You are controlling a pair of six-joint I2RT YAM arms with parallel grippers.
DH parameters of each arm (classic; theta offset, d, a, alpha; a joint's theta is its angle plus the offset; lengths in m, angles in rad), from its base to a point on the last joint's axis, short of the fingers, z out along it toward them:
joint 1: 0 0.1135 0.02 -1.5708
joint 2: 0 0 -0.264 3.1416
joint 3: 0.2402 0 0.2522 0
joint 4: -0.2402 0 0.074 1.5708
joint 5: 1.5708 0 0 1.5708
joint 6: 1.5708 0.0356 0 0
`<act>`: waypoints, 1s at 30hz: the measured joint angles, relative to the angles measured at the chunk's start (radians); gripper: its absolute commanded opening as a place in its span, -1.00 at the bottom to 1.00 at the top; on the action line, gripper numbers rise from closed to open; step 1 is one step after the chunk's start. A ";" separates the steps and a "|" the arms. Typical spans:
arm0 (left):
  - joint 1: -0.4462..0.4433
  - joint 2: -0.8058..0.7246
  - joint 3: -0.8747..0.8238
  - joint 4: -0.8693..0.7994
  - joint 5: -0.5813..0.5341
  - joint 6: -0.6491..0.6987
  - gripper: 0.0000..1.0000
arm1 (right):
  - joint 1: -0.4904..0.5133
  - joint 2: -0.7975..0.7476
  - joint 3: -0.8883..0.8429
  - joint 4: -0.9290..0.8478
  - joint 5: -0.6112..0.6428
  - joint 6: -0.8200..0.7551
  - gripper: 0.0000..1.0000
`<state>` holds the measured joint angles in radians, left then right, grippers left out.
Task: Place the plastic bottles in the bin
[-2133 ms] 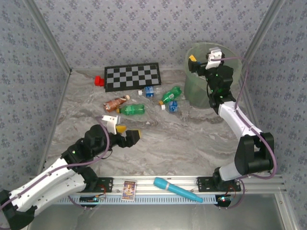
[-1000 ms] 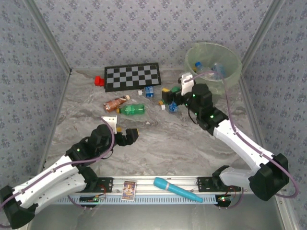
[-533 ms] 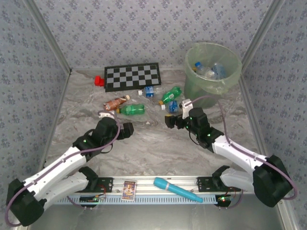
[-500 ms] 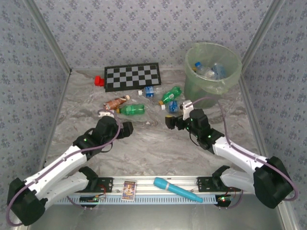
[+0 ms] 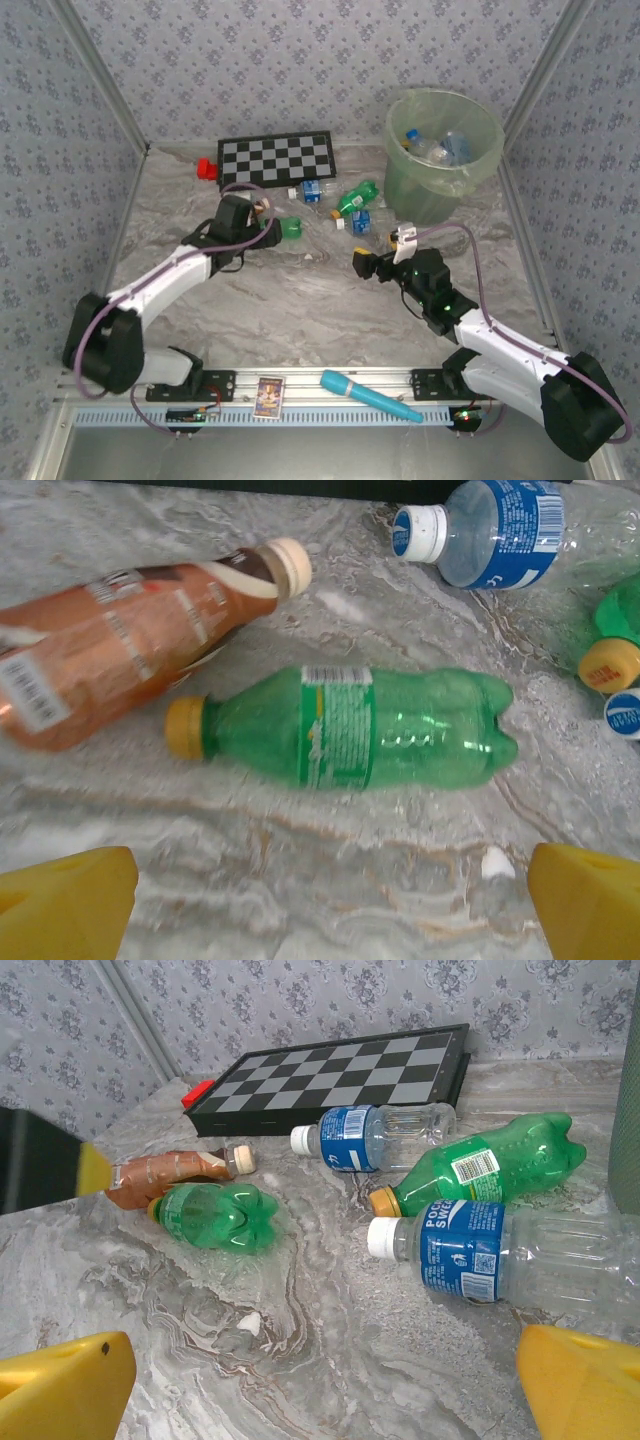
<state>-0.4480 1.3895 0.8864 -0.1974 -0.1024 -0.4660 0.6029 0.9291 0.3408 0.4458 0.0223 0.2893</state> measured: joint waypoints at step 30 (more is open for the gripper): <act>-0.032 0.248 0.087 0.103 0.324 0.072 0.99 | 0.000 0.027 0.000 0.000 0.001 0.011 0.99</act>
<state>-0.4805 1.6379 0.9737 -0.0944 0.2218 -0.3935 0.6029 0.9562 0.3408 0.4461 0.0231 0.3004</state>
